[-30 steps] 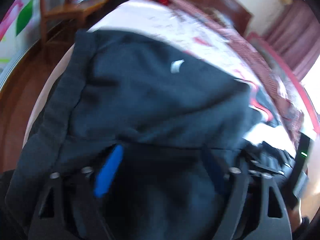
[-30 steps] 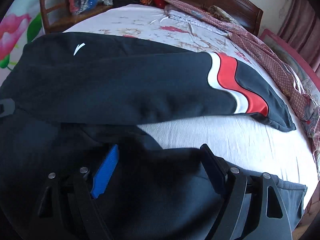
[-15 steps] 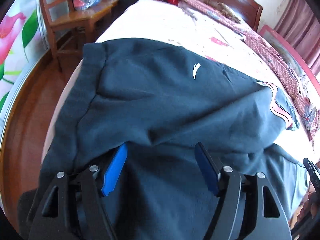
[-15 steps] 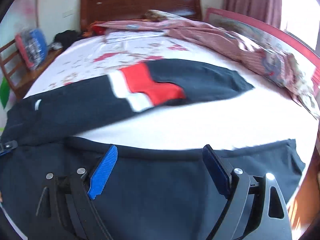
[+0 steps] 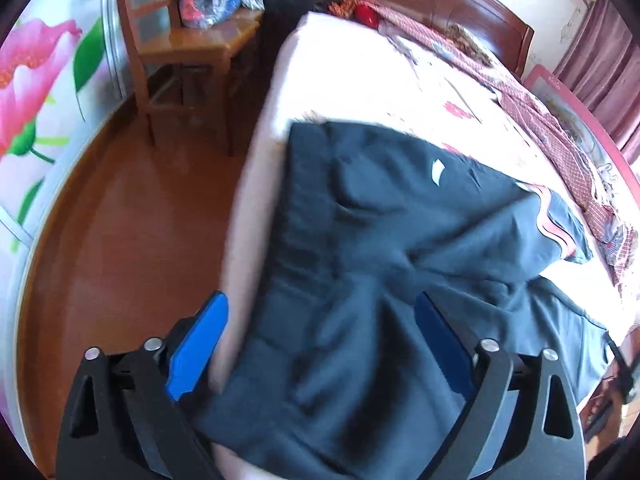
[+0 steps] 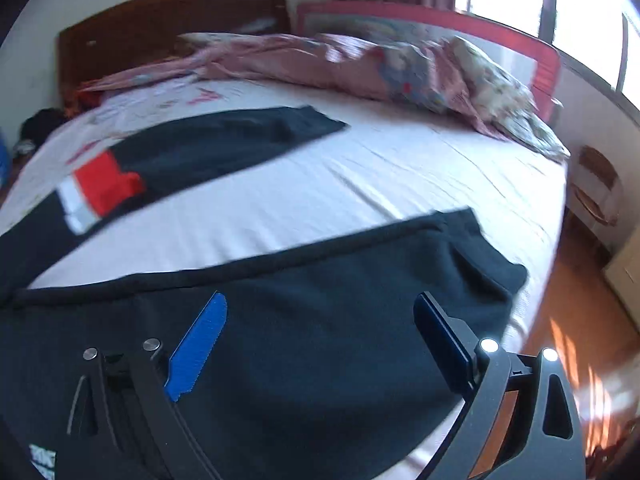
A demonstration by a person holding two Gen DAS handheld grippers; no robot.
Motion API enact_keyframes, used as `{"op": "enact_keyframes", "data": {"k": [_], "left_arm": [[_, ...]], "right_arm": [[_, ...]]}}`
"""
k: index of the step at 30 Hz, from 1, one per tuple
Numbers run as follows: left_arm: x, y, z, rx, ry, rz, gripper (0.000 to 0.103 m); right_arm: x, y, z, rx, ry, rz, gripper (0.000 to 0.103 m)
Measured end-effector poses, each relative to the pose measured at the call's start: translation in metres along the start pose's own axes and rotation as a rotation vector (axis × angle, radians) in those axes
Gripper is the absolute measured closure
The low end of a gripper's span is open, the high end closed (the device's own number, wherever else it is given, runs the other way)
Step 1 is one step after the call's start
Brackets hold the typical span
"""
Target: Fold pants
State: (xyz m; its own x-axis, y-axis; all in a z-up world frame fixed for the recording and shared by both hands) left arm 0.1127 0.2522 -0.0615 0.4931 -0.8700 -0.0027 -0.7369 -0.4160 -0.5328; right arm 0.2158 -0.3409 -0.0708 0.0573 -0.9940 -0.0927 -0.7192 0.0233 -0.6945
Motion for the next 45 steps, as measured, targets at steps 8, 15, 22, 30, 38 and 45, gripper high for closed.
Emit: {"op": "enact_keyframes", "data": {"k": [8, 15, 22, 30, 38, 45], "left_arm": [[-0.047, -0.077, 0.021, 0.106, 0.035, 0.007, 0.002], [0.007, -0.113, 0.087, 0.173, 0.236, 0.351, 0.002], [0.034, -0.144, 0.134, 0.099, 0.493, 0.368, 0.006], [0.055, -0.127, 0.138, 0.055, 0.651, 0.464, 0.036], [0.054, -0.119, 0.135, 0.036, 0.695, 0.506, 0.048], [0.048, -0.122, 0.134, 0.027, 0.554, 0.447, 0.092]], "right_arm": [[-0.071, 0.039, 0.053, -0.163, -0.003, 0.033, 0.003], [-0.123, 0.027, 0.016, -0.17, -0.057, 0.093, 0.003], [-0.179, 0.024, 0.024, -0.253, -0.163, 0.09, 0.003], [-0.224, 0.029, 0.047, -0.33, -0.245, 0.029, 0.003], [-0.245, 0.031, 0.054, -0.358, -0.307, 0.033, 0.003], [-0.219, -0.008, 0.063, -0.322, -0.341, 0.189, 0.003]]}}
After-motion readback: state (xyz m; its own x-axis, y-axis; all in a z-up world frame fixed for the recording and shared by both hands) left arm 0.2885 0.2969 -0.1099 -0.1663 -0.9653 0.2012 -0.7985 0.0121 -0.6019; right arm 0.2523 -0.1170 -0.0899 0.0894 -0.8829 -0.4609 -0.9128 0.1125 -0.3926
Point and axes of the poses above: each gripper's, at about its wrist camera, not at the fingertips, and z roughly the way its jaws point, x to its right, y to its underside, the point moved 9 cm from there along z, roughly the way its jaws point, and after that the axes turned 14 degrees about -y, right-handed, at the moved point
